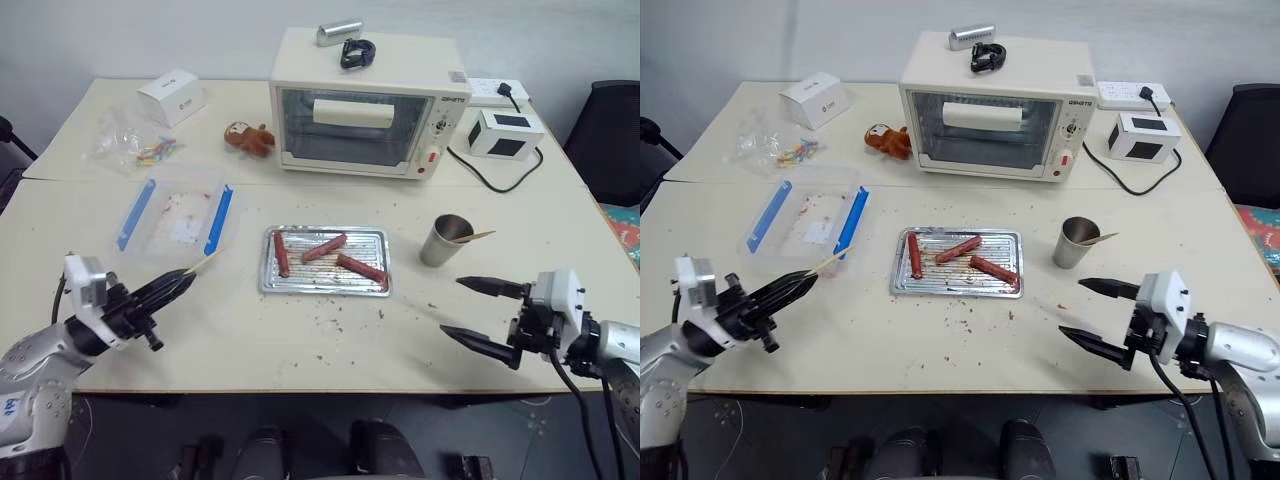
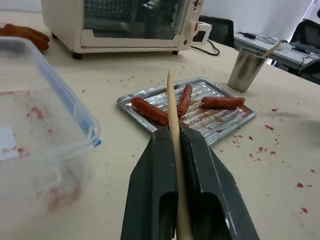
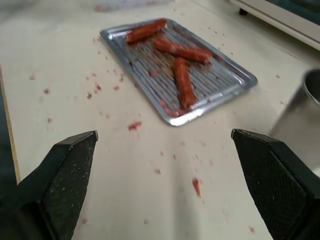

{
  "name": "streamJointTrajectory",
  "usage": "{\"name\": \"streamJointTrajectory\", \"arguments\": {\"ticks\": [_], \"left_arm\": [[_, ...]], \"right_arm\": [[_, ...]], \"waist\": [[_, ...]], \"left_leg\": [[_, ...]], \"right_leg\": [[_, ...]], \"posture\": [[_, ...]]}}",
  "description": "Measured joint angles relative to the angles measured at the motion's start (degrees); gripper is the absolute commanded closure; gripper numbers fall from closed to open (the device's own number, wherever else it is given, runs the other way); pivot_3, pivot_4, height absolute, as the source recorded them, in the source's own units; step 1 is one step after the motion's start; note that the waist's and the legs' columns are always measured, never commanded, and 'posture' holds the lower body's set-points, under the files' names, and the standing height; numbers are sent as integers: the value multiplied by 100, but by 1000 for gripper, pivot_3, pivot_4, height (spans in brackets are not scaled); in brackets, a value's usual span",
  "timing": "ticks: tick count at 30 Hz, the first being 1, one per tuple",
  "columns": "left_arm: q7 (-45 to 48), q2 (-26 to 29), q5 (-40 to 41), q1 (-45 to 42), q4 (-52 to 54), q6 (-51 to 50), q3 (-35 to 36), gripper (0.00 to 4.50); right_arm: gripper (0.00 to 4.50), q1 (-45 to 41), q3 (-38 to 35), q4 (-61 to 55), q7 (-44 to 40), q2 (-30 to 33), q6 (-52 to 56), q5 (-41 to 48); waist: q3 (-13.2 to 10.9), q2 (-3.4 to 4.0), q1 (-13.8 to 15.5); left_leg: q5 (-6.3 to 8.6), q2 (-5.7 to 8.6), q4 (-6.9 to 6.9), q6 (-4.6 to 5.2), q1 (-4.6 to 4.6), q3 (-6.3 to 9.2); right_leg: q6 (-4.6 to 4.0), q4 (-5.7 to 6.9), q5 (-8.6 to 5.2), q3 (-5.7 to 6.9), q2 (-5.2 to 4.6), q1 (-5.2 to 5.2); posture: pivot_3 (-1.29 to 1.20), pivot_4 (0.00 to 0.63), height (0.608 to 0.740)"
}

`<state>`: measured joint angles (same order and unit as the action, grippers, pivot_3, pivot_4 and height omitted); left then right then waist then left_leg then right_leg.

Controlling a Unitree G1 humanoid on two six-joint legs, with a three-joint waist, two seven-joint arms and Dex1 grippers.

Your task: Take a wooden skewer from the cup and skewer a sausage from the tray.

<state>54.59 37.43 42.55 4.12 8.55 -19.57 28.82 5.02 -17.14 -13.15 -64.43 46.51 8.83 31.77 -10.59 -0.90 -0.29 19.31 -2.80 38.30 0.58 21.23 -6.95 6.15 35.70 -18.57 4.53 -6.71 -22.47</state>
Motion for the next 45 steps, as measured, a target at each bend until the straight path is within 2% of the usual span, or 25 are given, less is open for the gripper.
{"name": "streamJointTrajectory", "arguments": {"ticks": [4,8,12,18,24,27,34,45], "left_arm": [[-74,-33,29,-44,178,-47,26,4500],[-194,-105,37,-406,286,-110,-212,4500],[-275,-175,37,-576,372,-158,-449,4500],[-417,-275,32,-702,453,-164,-633,4500],[-512,-363,27,-701,483,-152,-669,4500],[-536,-384,16,-700,489,-143,-700,4500],[-630,-410,10,-709,500,-137,-743,4500],[-630,-410,11,-709,570,-133,-743,4500]], "right_arm": [[29,-730,508,-56,178,6,280,-251],[29,-2285,1650,-233,847,-166,1508,-685],[29,-3254,2342,-91,1416,-653,2520,-960],[29,-3996,3027,686,1808,-1326,3017,-1410],[29,-4198,3310,1136,1920,-1744,2970,-1747],[920,-4269,3382,1392,1987,-1952,2843,-1932],[3390,-4359,3462,1767,1946,-2041,2666,-2182],[3390,-4390,3470,1858,1840,-2052,2483,-2387]], "waist": [[0,1,-28],[-1,3,-81],[-1,3,-112],[-2,3,-130],[-2,3,-134],[-1,3,-136],[-1,3,-138],[-1,3,-143]], "left_leg": [[-17,-25,-8,-30,-3,2],[-26,-29,-14,-44,8,6],[-32,-39,-16,-50,31,8],[-29,-32,-11,-39,36,-16],[-36,-34,-6,-37,35,-13],[-36,-34,-6,-38,35,-14],[-36,-34,-7,-38,36,-14],[-36,-34,-7,-38,36,-14]], "right_leg": [[-34,1,19,-10,6,-6],[-53,14,14,-15,7,-26],[-58,22,11,2,18,-37],[-54,21,13,52,19,-46],[-53,35,14,53,21,-47],[-53,36,14,53,22,-48],[-53,36,14,53,23,-49],[-53,36,14,53,25,-49]], "posture": [[0,150,740],[0,150,740],[0,150,740],[0,150,740],[0,150,740],[0,150,740],[0,150,740],[0,150,740]]}}
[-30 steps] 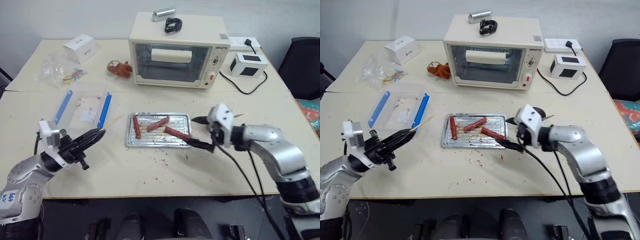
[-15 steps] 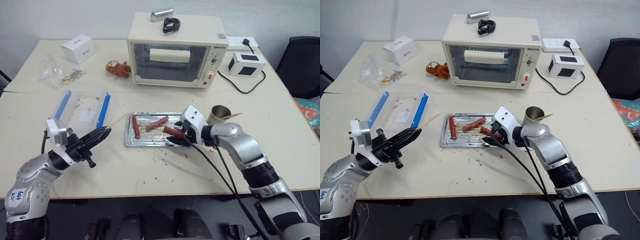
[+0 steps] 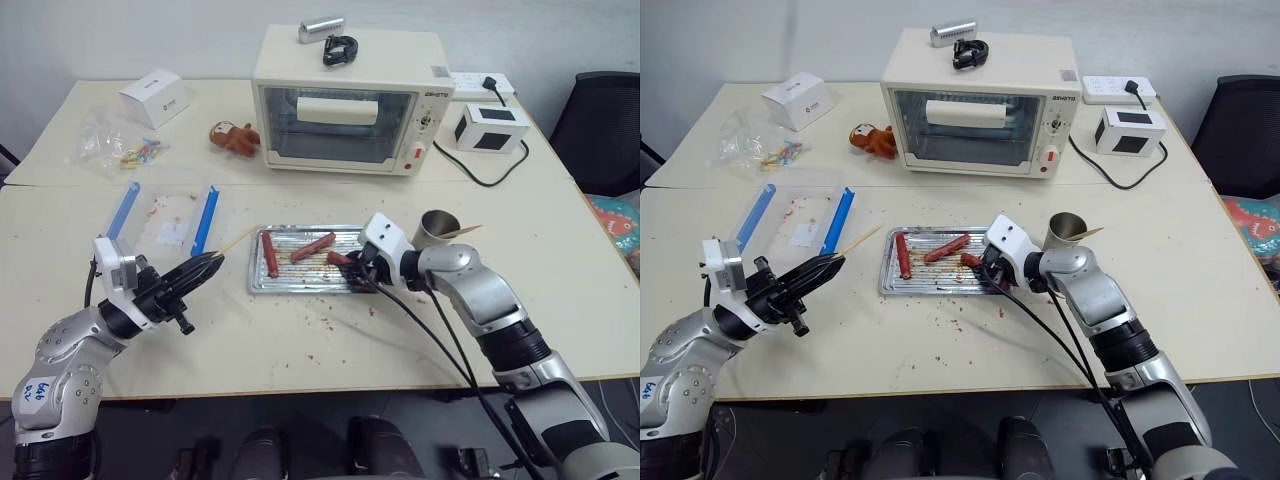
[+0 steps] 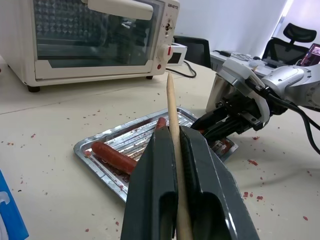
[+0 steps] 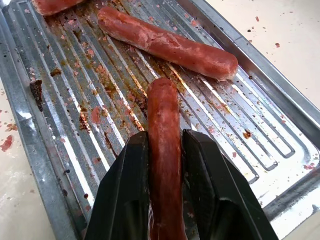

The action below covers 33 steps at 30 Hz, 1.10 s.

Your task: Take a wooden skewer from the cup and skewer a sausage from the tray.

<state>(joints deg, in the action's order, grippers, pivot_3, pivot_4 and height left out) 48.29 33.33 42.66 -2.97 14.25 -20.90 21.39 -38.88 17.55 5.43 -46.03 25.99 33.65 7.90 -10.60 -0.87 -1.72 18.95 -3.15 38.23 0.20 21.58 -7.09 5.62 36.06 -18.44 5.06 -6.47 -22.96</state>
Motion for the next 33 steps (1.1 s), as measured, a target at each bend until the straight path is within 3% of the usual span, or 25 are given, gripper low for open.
{"name": "streamJointTrajectory", "arguments": {"ticks": [13,15,23,27,33], "left_arm": [[70,12,-12,-75,51,0,-1,4500],[79,12,-16,-79,51,0,-2,4500],[110,12,-22,-77,49,0,-4,4500],[221,99,-44,-53,46,0,-11,4500],[1236,1025,-186,146,57,-50,-259,4500]], "right_arm": [[3390,0,-4,66,-161,-4,-108,-15],[3747,2,-4,70,-183,-5,-119,-14],[3747,4,-38,131,-300,-38,-224,16],[3747,16,-45,-160,-800,257,-213,230],[3747,-132,-293,-911,-2167,1159,61,1001]], "waist": [[0,0,0],[0,0,-1],[0,0,1],[0,0,4],[0,0,6]], "left_leg": [[0,0,1,0,0,0],[0,0,1,0,0,-1],[0,1,1,0,0,0],[0,1,1,0,0,0],[0,0,-2,0,0,0]], "right_leg": [[0,1,0,-1,1,0],[0,1,0,-1,2,0],[0,1,0,0,3,0],[0,1,0,0,3,0],[0,-3,0,2,12,-2]], "posture": [[0,150,740],[0,150,740],[0,150,740],[0,150,740],[0,150,740]]}}
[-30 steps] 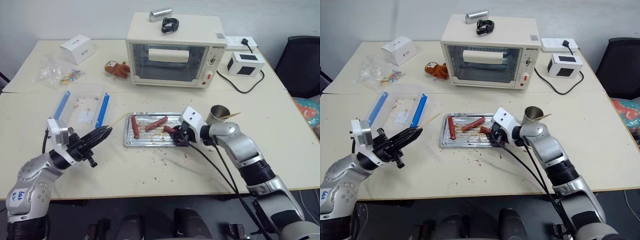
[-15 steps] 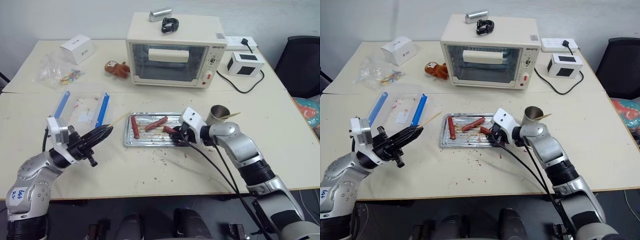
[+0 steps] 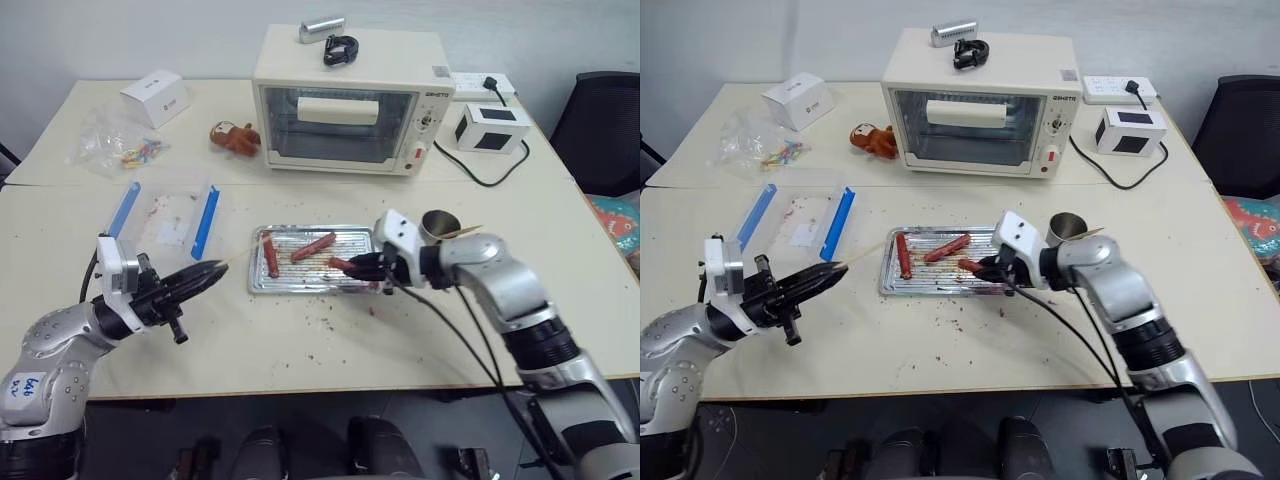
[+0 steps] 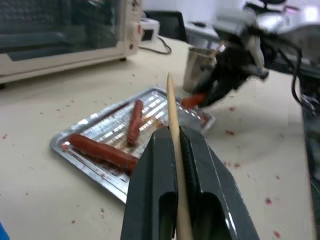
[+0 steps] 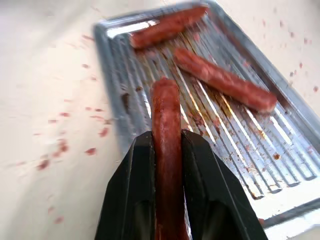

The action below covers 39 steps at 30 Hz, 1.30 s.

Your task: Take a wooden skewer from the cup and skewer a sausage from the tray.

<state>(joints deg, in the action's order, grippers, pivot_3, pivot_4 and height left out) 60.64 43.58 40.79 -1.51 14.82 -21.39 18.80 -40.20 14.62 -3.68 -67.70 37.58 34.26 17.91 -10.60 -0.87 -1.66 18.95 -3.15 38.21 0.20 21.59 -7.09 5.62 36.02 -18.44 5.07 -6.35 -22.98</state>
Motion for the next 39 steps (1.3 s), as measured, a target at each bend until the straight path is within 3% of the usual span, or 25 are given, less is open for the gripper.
{"name": "streamJointTrajectory", "arguments": {"ticks": [3,7,21,39], "left_arm": [[556,421,27,-81,6,-161,-132,4500],[926,532,-41,-446,-45,-164,-409,4500],[1049,174,-474,-1057,-458,104,-1079,4500],[1044,-71,-746,-1498,-663,388,-1329,4500]], "right_arm": [[3747,-102,-13,-220,-593,274,79,276],[3747,-116,23,-323,-953,285,179,532],[3747,-322,91,-684,-913,205,719,716],[3747,-397,293,-787,-662,207,939,664]], "waist": [[0,0,1],[0,0,5],[0,0,10],[0,0,10]], "left_leg": [[0,-1,-1,0,-1,0],[0,2,0,0,-1,-1],[-1,5,8,1,3,-4],[-2,9,19,3,6,-4]], "right_leg": [[0,0,0,-1,-2,0],[0,4,0,-2,-2,0],[0,12,0,-4,2,-6],[0,22,0,-3,2,-8]], "posture": [[0,150,740],[0,150,740],[0,150,740],[0,150,740]]}}
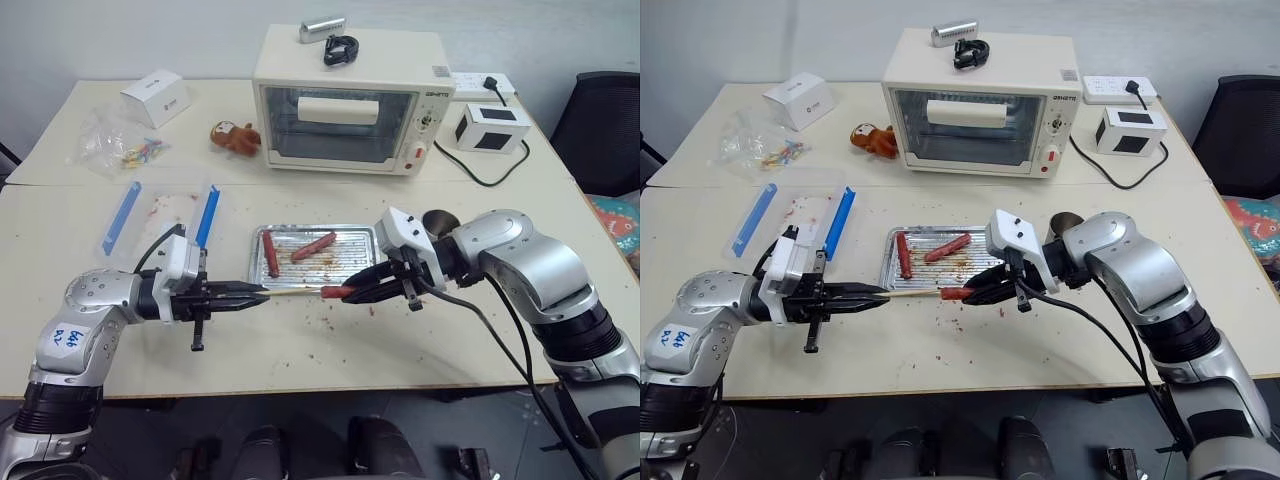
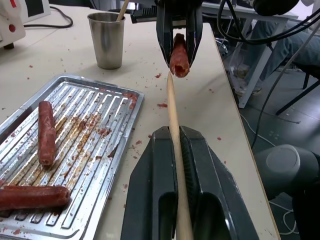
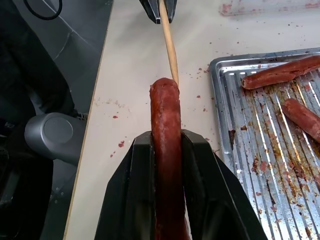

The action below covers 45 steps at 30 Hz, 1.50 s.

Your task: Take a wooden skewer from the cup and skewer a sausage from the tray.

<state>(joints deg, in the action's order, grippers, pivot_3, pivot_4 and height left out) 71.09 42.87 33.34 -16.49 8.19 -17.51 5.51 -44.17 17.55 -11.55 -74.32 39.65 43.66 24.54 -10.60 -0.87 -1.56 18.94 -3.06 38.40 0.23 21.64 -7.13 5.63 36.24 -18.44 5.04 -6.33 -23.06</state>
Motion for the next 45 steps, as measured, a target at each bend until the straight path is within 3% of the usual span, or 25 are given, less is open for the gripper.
{"name": "streamJointTrajectory", "arguments": {"ticks": [9,14,45], "left_arm": [[22,22,1,2,0,-20,1,4500],[80,102,1,40,-1,-53,6,4500],[18,-37,-107,-305,-10,-79,-312,4500]], "right_arm": [[3747,-11,5,16,25,0,17,-40],[3747,-21,5,48,30,0,18,-58],[3747,-154,73,51,60,-73,25,-84]], "waist": [[0,0,0],[0,0,1],[0,0,7]], "left_leg": [[0,0,16,0,7,0],[1,-3,60,2,65,6],[3,15,69,5,66,7]], "right_leg": [[0,19,0,0,0,-10],[0,51,0,4,0,-61],[0,59,0,4,-1,-61]], "posture": [[0,150,740],[0,150,740],[0,150,740]]}}
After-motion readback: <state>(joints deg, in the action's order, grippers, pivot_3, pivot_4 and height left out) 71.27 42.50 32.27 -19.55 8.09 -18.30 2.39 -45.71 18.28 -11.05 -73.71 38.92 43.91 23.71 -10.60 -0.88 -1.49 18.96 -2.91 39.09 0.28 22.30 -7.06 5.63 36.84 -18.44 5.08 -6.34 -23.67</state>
